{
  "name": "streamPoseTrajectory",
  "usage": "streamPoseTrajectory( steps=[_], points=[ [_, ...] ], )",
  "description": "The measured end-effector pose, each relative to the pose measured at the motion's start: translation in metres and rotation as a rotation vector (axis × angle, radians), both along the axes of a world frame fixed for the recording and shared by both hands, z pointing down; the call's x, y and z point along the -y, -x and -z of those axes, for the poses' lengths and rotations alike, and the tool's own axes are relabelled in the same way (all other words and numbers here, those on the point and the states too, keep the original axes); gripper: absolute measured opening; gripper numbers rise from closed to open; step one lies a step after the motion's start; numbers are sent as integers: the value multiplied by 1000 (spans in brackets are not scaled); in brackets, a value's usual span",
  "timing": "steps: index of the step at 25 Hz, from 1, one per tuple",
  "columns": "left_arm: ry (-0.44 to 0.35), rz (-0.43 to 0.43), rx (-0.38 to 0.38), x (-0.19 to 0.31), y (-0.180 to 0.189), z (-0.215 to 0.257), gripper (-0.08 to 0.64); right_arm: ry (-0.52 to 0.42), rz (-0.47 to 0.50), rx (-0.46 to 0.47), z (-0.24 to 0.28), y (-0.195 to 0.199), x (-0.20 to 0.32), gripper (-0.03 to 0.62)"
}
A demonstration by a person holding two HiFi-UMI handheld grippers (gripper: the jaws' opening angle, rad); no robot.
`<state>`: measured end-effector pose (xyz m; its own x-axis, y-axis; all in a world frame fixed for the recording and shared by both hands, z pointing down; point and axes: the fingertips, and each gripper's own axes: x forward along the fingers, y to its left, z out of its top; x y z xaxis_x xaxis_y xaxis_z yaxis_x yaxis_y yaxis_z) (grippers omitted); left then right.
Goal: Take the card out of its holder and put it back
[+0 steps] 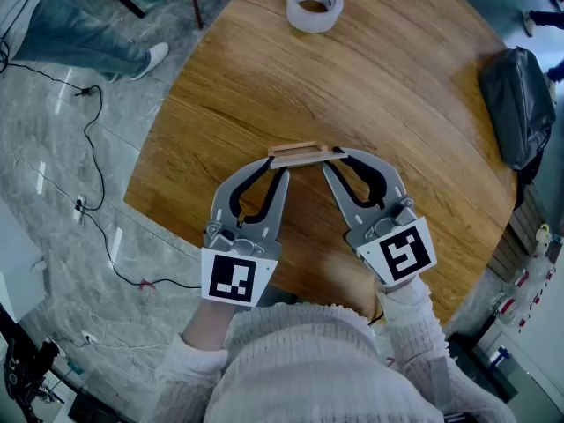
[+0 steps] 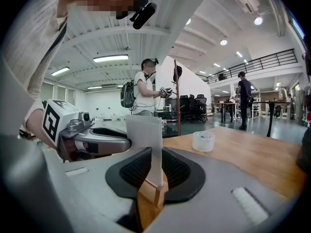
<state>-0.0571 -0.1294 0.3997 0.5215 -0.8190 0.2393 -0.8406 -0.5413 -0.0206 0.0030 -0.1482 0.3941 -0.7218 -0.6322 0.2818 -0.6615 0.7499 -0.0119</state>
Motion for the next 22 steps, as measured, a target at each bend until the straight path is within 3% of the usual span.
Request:
streamPoseTrajectory(
  steps=[10,22],
  points=[
    [31,16,-34,-2,-1,-8,55,13,26,-15,-10,0,-4,55],
    [57,2,1,-1,-2,-24,60,59,39,-52,-31,0,-6,57]
  ],
)
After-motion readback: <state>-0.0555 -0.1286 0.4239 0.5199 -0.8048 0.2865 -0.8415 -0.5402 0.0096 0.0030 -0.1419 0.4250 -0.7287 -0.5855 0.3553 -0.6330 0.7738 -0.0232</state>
